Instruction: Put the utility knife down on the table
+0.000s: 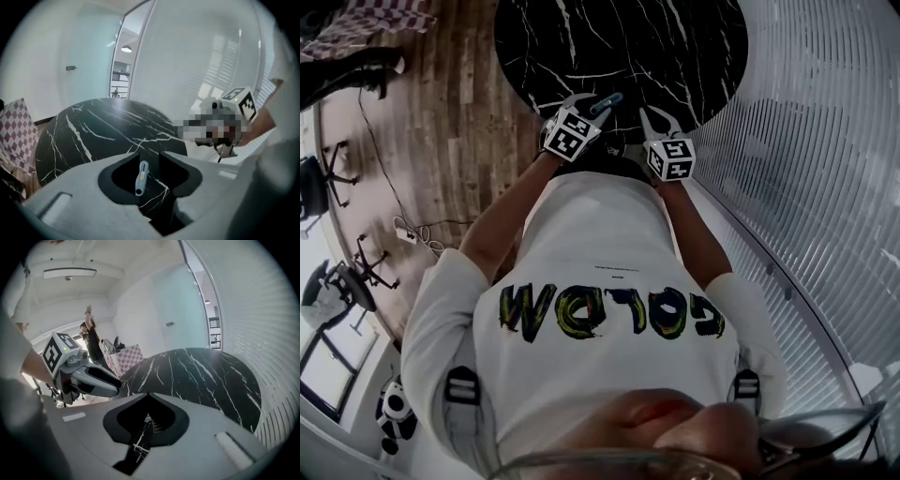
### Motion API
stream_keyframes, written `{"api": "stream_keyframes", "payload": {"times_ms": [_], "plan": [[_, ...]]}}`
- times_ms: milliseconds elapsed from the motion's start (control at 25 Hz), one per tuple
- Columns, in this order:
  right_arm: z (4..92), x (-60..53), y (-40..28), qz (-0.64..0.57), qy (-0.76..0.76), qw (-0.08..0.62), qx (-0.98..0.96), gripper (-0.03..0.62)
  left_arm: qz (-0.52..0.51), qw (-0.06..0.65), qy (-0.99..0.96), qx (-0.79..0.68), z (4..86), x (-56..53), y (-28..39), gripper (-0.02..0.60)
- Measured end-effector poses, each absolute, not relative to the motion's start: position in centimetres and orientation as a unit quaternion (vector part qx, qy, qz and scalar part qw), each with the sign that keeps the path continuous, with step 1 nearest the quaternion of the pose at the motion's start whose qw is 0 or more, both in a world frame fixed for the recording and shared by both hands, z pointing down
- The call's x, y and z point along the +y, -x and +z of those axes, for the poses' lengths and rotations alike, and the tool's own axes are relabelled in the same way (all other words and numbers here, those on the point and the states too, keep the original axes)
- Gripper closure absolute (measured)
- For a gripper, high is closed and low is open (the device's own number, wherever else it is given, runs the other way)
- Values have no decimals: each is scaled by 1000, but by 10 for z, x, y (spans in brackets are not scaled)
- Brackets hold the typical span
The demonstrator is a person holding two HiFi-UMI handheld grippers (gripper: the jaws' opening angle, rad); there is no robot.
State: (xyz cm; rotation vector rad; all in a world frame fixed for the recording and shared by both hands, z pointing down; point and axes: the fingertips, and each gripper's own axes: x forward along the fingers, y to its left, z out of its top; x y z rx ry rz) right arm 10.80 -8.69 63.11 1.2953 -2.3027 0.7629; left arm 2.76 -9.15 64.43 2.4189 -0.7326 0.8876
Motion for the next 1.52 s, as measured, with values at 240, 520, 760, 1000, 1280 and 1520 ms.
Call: {"api": "stream_keyframes", "payload": {"times_ms": [240, 520, 760, 1000, 1280, 1520], "plan": [[539, -99, -96, 221, -455, 139, -851, 592, 208, 206, -914, -281, 541, -96, -35, 499], [450, -101, -83, 149, -441, 100, -880, 592, 130, 178, -932, -288, 467, -93, -40, 555], [391, -94, -75, 108, -428, 73, -894, 592, 85, 147, -944, -284, 416, -87, -43, 577], [338, -86, -73, 84, -420, 44, -902, 593, 33, 127, -949, -287, 361, -80, -49, 577], [337, -87, -78, 57, -424, 31, -903, 594, 27, 104, -949, -298, 360, -84, -55, 578], [335, -83, -74, 56, -422, 30, -905, 594, 28, 102, -947, -302, 360, -84, -54, 577]]}}
